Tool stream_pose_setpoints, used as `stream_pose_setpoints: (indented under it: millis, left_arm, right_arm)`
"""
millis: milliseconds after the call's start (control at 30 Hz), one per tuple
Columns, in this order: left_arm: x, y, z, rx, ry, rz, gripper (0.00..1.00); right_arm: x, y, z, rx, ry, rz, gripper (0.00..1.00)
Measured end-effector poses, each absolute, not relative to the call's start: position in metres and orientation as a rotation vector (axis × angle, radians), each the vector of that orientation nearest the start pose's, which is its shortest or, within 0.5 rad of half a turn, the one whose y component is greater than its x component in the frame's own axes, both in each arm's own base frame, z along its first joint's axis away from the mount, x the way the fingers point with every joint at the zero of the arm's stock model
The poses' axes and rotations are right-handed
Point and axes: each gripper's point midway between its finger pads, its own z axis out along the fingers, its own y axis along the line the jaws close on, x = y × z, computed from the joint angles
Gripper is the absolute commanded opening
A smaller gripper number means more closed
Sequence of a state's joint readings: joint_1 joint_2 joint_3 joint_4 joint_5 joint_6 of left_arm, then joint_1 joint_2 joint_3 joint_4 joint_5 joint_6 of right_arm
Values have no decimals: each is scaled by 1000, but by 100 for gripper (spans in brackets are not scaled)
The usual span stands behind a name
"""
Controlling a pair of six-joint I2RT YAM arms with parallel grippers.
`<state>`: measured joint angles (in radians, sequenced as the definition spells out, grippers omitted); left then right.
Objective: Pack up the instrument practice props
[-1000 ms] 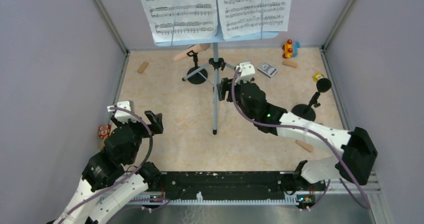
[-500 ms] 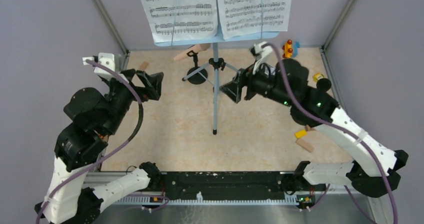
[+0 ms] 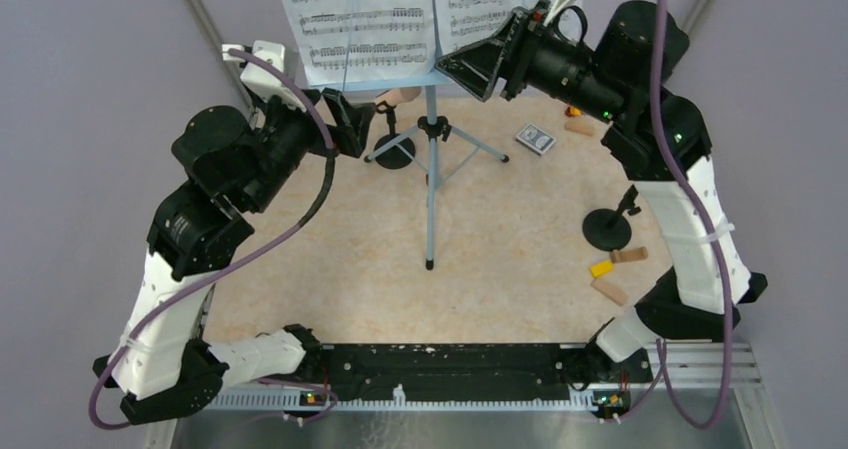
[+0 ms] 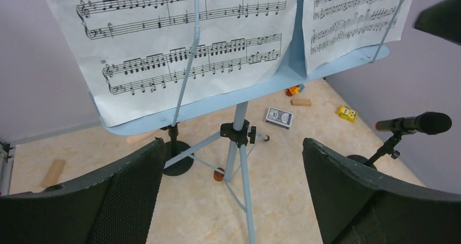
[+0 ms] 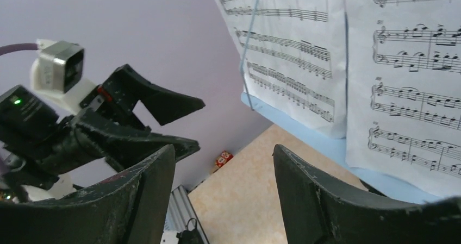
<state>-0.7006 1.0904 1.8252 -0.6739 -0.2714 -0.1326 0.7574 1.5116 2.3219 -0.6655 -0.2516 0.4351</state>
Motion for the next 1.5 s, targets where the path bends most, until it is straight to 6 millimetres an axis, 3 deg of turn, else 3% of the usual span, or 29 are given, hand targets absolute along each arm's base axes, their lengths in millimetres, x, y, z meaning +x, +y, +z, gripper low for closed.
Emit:
stream_pose_setpoints:
  millis: [200, 300, 567, 1133, 1500]
  left_arm:
    - [246, -159, 524, 232, 1527, -482, 99]
    - [240, -155, 521, 231, 1520, -488, 99]
    - [229, -144, 526, 210, 1479, -497, 99]
    - [229, -142, 502, 205, 1509, -488, 99]
    - [230, -143, 499, 201, 1506, -493, 99]
  right_arm:
    - [284, 314, 566, -412, 1549, 1148, 66]
    - [299, 321, 556, -420, 1564, 1159, 66]
    - [308, 332, 552, -452, 1539, 1181, 65]
    - [330, 325, 549, -389, 1527, 1095, 66]
    - [345, 330, 543, -385, 1520, 1091, 66]
